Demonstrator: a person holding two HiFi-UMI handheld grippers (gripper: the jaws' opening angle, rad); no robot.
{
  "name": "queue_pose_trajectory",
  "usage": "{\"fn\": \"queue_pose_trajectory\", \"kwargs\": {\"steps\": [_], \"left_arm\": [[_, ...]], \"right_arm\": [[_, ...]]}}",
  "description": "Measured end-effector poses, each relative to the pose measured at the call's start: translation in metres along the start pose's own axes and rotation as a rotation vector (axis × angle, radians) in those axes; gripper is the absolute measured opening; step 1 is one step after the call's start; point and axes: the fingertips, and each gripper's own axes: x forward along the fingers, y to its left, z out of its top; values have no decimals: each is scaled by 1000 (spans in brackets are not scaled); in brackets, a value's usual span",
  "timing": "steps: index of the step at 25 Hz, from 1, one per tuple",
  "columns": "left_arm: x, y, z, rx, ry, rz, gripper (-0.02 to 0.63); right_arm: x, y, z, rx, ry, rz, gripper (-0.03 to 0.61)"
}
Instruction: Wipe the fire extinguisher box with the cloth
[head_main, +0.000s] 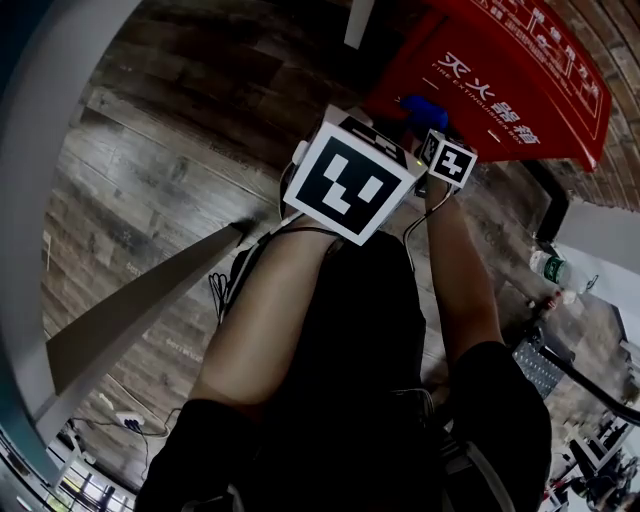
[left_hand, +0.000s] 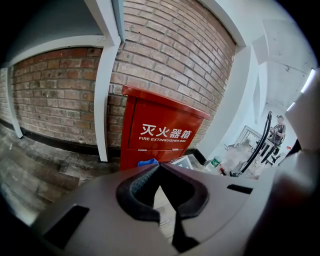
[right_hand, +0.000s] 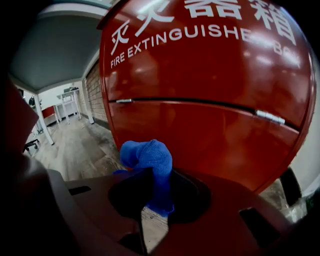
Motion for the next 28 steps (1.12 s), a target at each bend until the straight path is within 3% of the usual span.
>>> {"fn": "queue_pose_trajectory", "kwargs": {"steps": [9,17,20,24,28], "left_arm": [[-9,5,-8,6,19,26,8],[-15,8,-12,6,33,50,8],[-15,3,-15,24,44,47,8],[-17,0,-17,26,42,47,8],[-14,-3,-17,32,43,53,8]], "right_arm": [[45,7,-30,-66,82,19,89],[70,-7,-67,-46,182,-14,89],[70,-30,-86,0,231,-73,89],[62,-60,-99,134,210,-72,89],[37,-77,-85,80,140,-59,89]]}}
